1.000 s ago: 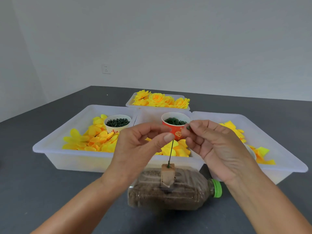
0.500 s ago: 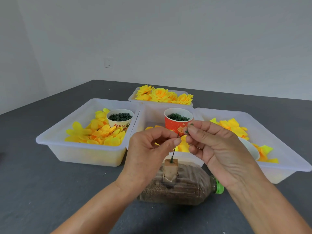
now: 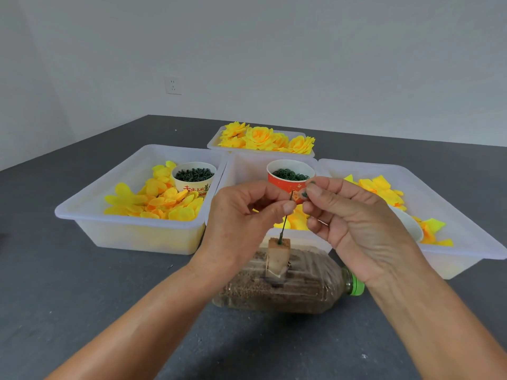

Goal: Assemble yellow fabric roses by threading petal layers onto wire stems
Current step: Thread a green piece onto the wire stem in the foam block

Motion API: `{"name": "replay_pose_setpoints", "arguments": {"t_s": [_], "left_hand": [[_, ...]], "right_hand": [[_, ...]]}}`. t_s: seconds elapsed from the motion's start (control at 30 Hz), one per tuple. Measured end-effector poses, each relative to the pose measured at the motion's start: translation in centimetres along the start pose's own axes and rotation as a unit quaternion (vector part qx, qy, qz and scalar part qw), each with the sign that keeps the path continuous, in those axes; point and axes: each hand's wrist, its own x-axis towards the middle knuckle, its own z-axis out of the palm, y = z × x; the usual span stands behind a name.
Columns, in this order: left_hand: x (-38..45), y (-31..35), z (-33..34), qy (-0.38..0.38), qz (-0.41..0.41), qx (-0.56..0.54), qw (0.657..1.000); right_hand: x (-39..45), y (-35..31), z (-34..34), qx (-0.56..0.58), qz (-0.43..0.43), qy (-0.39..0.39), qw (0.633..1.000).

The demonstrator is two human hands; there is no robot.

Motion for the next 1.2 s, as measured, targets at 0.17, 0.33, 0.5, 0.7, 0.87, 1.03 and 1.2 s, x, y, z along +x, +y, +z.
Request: {"name": "replay_pose_setpoints", "arguments": {"t_s": [0.17,0.33,0.5,0.7,0.87,1.03,1.2], "left_hand": [[0.8,0.1,0.3,0.001,-0.018,-0.009,1.000],[1.6,-0.1,0.6,0.003,-0.031,0.005,1.000],[2.1,-0.6,1.0,0.010,-0.038,0.023,0.999],[1.9,-1.0,0.9,0.003,-0.034,0.022,0.999],[1.4,-1.5,0.8,0.005,-0.028,0.017,0.999],[1.5,-1.6,0.7,0.004,-0.034,0.021,0.999],[1.5,-1.7,0.7,0.005,-0.029,0.026,0.999]], "right_hand": [[0.1,0.1,-0.2,0.009,0.000,0.004,1.000],[0.1,0.4,-0.6,0.010,0.010,0.015,1.000],[0.3,0.7,-0.8,0.014,0.014,0.026,0.999],[0.5,0.8,-1.1,0.021,0.009,0.028,0.999],[0.6,0.7,-1.1,0.049,-0.006,0.018,0.999],[1.0,0.2,-0.7,0.046,-0.029,0.001,0.999],[1.8,-0.3,-0.1,-0.024,-0.090,0.023,0.995]]}}
